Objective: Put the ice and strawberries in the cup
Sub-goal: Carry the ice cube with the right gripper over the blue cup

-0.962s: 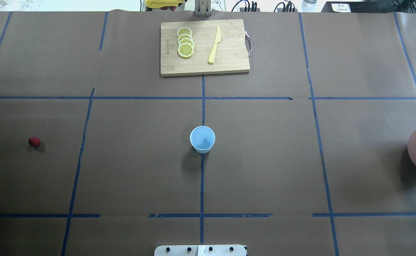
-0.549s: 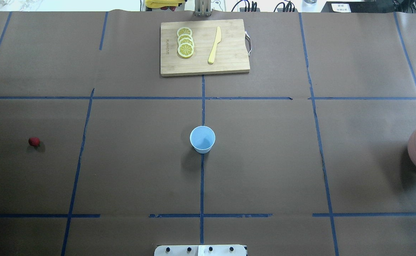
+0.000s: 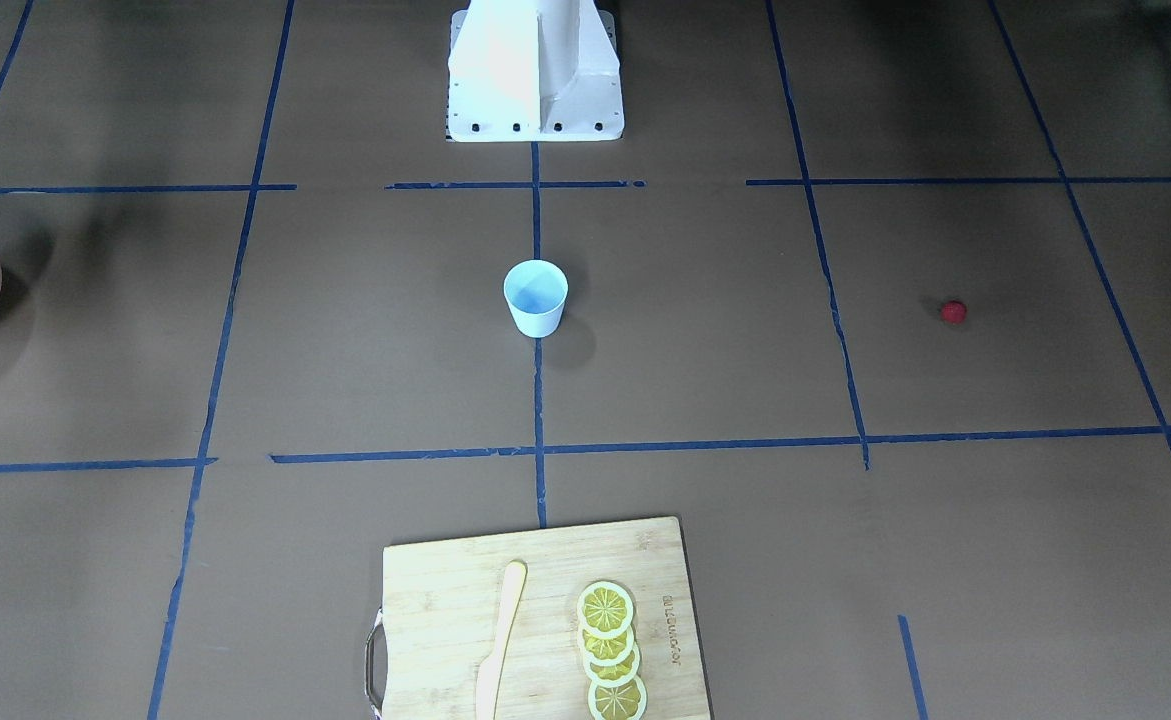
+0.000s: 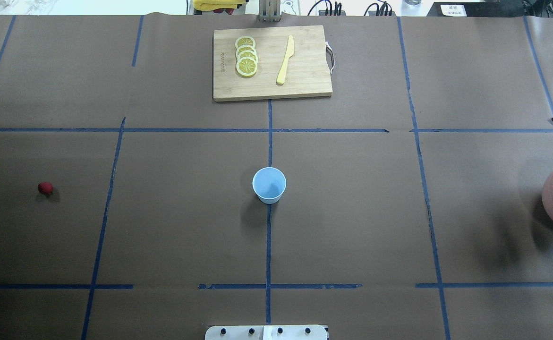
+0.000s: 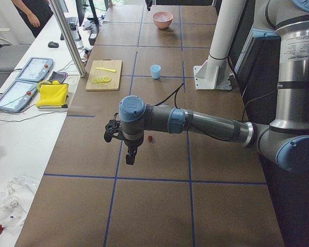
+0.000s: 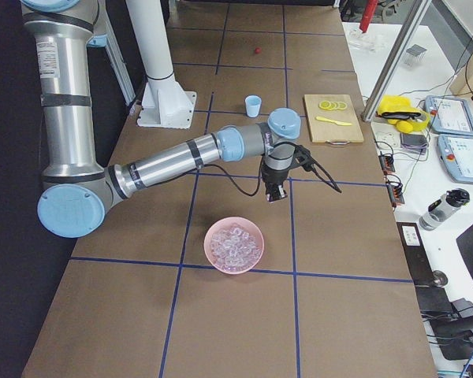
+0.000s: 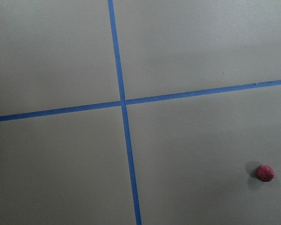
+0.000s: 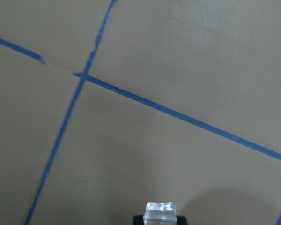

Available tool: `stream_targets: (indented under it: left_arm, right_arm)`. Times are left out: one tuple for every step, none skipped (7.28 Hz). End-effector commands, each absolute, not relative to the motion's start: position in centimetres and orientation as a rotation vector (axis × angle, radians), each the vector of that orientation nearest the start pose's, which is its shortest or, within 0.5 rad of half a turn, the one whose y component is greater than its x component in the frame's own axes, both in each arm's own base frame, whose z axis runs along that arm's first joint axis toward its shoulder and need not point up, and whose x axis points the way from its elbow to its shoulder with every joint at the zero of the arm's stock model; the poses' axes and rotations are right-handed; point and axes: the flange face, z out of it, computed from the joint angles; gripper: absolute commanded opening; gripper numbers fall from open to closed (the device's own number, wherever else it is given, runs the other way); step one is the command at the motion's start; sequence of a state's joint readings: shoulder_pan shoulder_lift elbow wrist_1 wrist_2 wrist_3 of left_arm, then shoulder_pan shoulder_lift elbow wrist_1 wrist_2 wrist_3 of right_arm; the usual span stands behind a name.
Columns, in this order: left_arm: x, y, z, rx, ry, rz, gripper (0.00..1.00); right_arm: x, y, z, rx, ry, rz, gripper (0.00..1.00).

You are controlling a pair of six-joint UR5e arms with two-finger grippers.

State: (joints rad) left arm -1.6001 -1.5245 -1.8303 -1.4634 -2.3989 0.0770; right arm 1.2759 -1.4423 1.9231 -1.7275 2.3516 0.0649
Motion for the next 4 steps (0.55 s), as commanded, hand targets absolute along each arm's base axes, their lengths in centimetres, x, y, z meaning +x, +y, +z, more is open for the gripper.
stream_targets:
  left_arm:
    - [-7.4, -46.8, 56.1, 0.142, 0.821, 0.088, 1.0]
    - [-7.4, -46.8, 56.3, 0.137, 0.822, 0.085, 1.0]
    - [-7.4, -46.9, 56.4, 0.136, 0.82, 0.085, 1.0]
    - [-7.4, -47.0, 56.6, 0.133, 0.82, 0.084, 1.0]
  right_arm:
    - [-18.1, -52.8, 34.0, 0.126, -0.909, -0.256, 0.0]
    - [-23.5, -51.9, 28.7, 0.089, -0.946, -0.203, 0.0]
    - [-28.6, -50.4, 24.2, 0.058, -0.973, -0.18, 0.0]
    - [-32.7, -48.6, 20.6, 0.049, -0.984, -0.156, 0.0]
